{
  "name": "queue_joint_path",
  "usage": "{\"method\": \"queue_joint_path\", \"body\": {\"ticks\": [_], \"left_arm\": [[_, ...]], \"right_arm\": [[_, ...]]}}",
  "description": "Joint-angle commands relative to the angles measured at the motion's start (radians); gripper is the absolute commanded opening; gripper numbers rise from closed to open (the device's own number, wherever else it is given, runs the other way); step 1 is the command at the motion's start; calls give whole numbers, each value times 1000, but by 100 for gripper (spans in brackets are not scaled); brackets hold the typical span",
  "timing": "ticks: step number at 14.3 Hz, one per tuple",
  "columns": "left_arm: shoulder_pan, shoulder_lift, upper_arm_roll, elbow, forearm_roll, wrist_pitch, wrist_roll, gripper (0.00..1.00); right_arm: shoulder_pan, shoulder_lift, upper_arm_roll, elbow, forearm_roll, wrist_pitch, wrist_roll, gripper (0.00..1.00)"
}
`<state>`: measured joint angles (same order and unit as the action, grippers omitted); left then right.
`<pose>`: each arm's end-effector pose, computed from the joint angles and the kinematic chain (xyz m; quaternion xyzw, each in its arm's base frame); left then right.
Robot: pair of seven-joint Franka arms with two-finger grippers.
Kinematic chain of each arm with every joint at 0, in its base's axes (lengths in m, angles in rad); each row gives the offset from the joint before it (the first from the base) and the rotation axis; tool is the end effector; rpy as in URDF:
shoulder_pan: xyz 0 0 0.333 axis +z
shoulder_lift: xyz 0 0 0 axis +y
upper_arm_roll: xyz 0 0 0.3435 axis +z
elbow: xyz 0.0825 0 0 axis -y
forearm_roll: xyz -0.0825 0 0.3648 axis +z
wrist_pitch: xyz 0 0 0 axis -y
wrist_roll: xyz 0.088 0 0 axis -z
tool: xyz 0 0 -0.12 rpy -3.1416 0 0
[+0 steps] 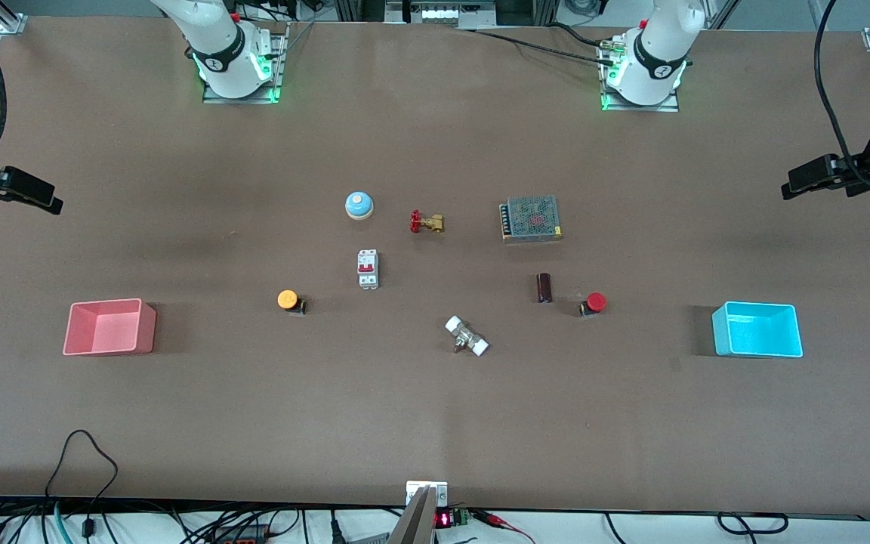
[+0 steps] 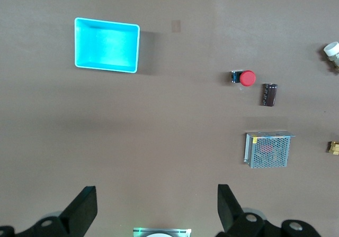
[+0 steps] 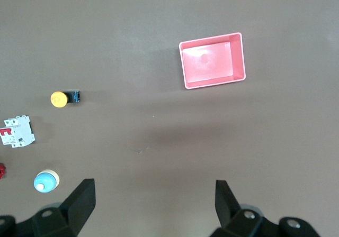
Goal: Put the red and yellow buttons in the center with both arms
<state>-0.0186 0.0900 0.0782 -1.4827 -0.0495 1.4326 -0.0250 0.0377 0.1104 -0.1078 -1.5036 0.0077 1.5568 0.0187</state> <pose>0.5478 0.0240 0.6186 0.9965 0.0406 -0.0695 0.0224 0.5676 -0.0353 0.6075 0.9986 -0.0443 -0.0283 0.0014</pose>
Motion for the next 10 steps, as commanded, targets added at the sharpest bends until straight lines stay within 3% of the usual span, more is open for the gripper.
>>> {"method": "queue_joint_path", "body": {"ticks": [1, 10], "left_arm": [[-20, -29, 23, -1, -20, -26, 16, 100], [-18, -122, 22, -74, -7, -32, 11, 100]], "right_arm": [[-9, -37, 11, -49, -18, -3, -20, 100], [-19, -72, 11, -75, -17, -38, -39, 100]]}}
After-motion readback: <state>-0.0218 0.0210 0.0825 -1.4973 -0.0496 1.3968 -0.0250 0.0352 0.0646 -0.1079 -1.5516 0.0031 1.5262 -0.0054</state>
